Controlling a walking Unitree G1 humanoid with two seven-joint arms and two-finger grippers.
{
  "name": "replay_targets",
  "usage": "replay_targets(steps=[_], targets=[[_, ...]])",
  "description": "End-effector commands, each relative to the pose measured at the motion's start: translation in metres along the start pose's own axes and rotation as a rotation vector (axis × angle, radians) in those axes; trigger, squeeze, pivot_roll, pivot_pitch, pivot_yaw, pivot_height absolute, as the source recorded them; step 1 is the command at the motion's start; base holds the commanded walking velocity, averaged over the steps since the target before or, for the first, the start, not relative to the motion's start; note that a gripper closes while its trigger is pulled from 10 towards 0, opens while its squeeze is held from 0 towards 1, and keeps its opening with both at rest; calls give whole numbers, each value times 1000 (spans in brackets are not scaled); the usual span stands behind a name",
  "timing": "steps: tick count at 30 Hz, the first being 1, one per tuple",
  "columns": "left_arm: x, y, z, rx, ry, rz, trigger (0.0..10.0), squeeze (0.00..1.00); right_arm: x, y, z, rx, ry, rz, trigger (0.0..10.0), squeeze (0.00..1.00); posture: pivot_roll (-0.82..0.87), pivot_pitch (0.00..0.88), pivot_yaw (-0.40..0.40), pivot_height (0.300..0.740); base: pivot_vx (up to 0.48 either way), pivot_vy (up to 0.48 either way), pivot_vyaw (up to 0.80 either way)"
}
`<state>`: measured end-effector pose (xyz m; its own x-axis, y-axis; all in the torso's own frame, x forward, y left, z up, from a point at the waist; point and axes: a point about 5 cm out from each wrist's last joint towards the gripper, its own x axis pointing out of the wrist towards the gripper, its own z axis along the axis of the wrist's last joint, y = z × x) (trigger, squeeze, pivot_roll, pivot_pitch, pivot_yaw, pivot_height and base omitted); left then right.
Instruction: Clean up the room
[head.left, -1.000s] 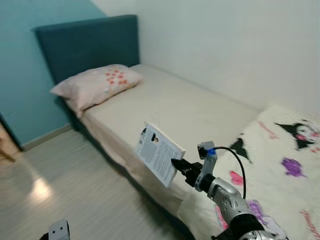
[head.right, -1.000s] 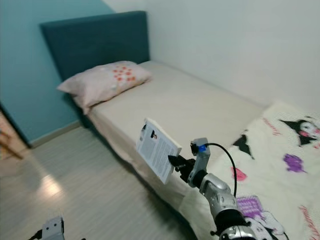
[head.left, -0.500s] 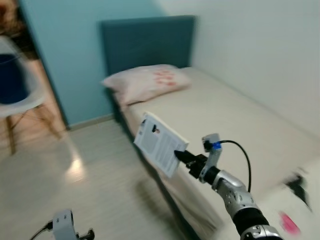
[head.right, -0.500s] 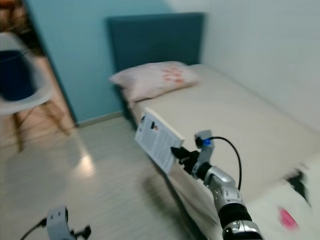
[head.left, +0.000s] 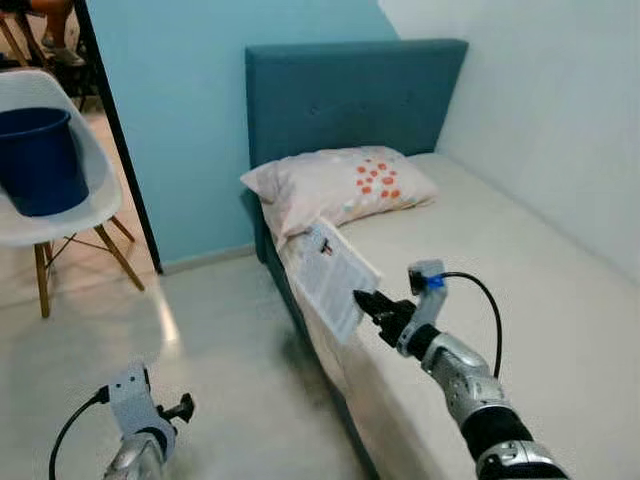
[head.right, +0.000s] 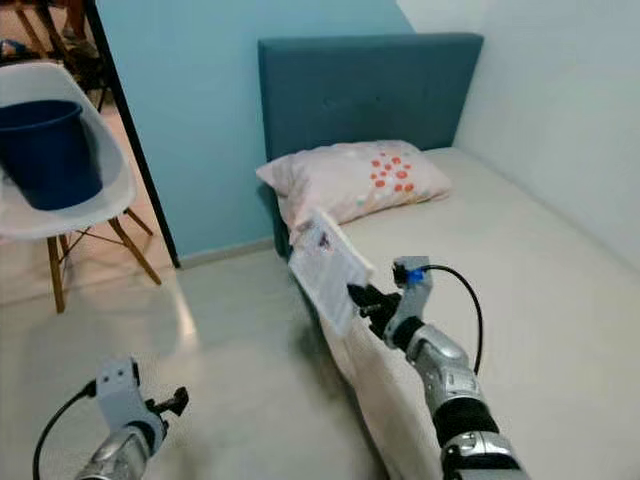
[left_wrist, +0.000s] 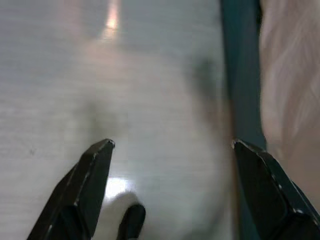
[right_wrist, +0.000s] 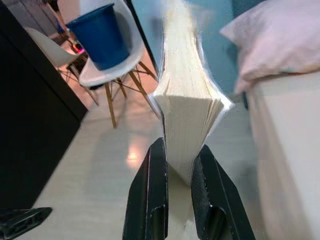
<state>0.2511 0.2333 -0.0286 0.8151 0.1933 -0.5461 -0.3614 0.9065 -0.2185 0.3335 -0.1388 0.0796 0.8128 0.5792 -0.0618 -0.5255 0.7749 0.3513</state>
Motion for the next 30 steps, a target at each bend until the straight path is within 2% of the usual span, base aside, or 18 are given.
replay_targets(steps=[1,9,18,22,26,30], targets=[[0,-2,-1,-2,3,-7,10000,0,-4,-6,6,-6,-29,-21,10000,0,-3,5,-52,740,480,0,0],[1,-10,1,-3,-13,-38,10000,0,-8,-14,4,42,-38,-86,10000,0,-7,10,-48,740,480,0,0],[1,-11,1,-2,-17,-43,10000,0,-10,-17,4,81,-41,-102,10000,0,-9,13,-46,740,480,0,0],[2,-11,3,-1,-21,-43,10000,0,-12,-17,4,65,-52,-99,10000,0,-9,14,-47,740,480,0,0],[3,-14,5,0,-32,-50,10000,0,-13,-17,5,37,-59,-101,10000,0,-12,13,-45,740,480,0,781],[4,-17,7,4,-40,-62,10000,0,-13,-19,4,78,-56,-114,10000,0,-13,13,-46,740,480,0,600]])
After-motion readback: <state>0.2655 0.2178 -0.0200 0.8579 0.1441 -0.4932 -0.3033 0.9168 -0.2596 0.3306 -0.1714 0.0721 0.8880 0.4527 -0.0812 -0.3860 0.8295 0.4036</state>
